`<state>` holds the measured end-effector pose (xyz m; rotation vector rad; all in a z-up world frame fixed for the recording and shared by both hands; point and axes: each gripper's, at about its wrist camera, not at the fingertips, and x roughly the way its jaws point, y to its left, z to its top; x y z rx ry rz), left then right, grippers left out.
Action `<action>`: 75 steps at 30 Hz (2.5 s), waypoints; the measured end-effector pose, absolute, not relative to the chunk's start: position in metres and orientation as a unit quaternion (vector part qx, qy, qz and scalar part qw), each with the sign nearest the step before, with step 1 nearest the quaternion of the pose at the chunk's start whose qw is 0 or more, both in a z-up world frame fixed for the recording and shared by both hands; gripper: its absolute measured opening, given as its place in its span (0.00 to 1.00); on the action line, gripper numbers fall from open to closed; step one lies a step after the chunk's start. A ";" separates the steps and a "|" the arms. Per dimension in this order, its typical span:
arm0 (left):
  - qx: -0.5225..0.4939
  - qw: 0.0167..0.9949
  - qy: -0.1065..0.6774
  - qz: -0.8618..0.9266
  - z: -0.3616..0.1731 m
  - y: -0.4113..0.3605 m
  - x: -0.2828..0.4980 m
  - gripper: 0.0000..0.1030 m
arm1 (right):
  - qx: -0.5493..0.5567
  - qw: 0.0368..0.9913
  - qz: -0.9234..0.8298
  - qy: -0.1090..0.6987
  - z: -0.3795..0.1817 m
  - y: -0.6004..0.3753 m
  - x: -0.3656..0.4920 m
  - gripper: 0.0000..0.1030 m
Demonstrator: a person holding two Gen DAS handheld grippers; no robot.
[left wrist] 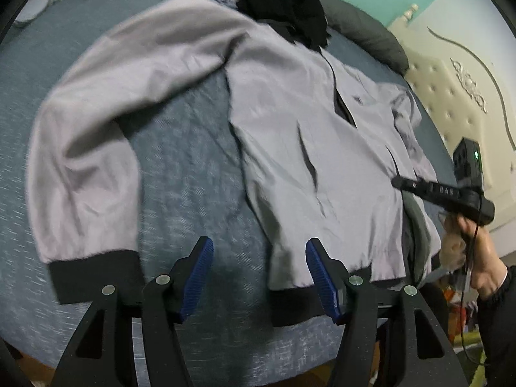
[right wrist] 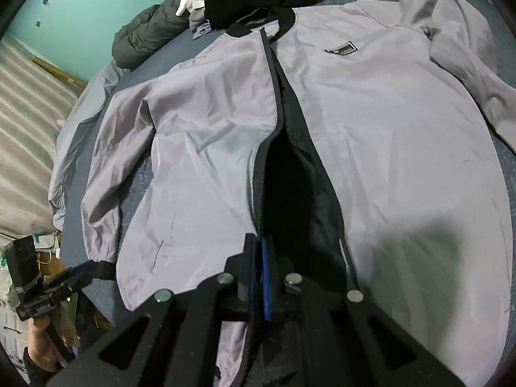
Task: Fold clothes
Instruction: 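Pull the jacket hem with both grippers to smooth it flat, then grasp the black waistband with both grippers and tug it to straighten the jacket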
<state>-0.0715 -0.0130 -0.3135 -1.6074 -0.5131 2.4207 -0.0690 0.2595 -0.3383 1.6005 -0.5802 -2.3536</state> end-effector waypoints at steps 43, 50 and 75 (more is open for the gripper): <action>-0.582 0.173 -0.159 0.779 -0.317 0.037 -0.035 0.39 | 0.585 0.176 -0.784 -0.110 -0.310 0.257 -0.006 0.04; -0.601 0.139 -0.174 0.768 -0.353 0.022 -0.033 0.58 | 0.593 0.168 -0.778 -0.122 -0.333 0.258 -0.002 0.04; -0.579 0.143 -0.175 0.783 -0.333 -0.005 -0.023 0.11 | 0.596 0.165 -0.778 -0.112 -0.332 0.271 0.015 0.16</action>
